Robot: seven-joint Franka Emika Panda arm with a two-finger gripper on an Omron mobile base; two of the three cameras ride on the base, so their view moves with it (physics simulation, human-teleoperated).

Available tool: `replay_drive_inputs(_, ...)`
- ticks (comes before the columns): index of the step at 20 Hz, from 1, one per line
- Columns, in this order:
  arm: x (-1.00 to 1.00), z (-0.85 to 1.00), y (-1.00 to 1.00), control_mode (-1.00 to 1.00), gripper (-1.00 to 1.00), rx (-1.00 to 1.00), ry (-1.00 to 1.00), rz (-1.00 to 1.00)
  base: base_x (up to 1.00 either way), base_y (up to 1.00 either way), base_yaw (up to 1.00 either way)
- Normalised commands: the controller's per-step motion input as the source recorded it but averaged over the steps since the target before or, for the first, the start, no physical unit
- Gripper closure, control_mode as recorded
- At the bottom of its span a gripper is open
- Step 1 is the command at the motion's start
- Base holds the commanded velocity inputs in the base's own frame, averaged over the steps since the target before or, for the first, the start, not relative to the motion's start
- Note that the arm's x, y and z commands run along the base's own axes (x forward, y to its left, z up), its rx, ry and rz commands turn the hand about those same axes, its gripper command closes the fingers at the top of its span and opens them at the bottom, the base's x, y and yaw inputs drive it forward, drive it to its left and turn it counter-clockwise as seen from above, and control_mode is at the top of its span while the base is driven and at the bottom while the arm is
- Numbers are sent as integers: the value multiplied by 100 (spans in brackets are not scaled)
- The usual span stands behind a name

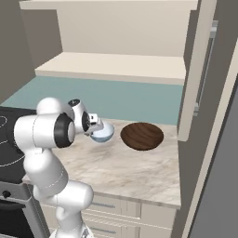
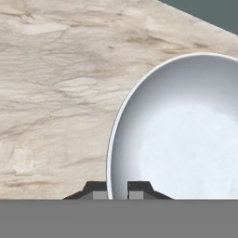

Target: Pick up the bowls on the counter and stack them on top of one another in the open cabinet. Place the smaller bowl on top of the larger bowl.

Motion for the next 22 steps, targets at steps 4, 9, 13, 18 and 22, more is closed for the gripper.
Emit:
replay_drive_inputs(4,0,34,-1,-100,100,0,-3,0,0,0,0)
replay_drive_inputs(9,0,39,0,-100,100,0,0,0,0,0,0)
replay_drive_inputs(13,0,26,-2,-100,100,0,0,0,0,0,0)
replay_drive_inputs(18,-2,14,-8,-100,100,0,0,0,0,0,0)
replay_drive_inputs(22,-10,10,-20,-100,100,0,0,0,0,0,0)
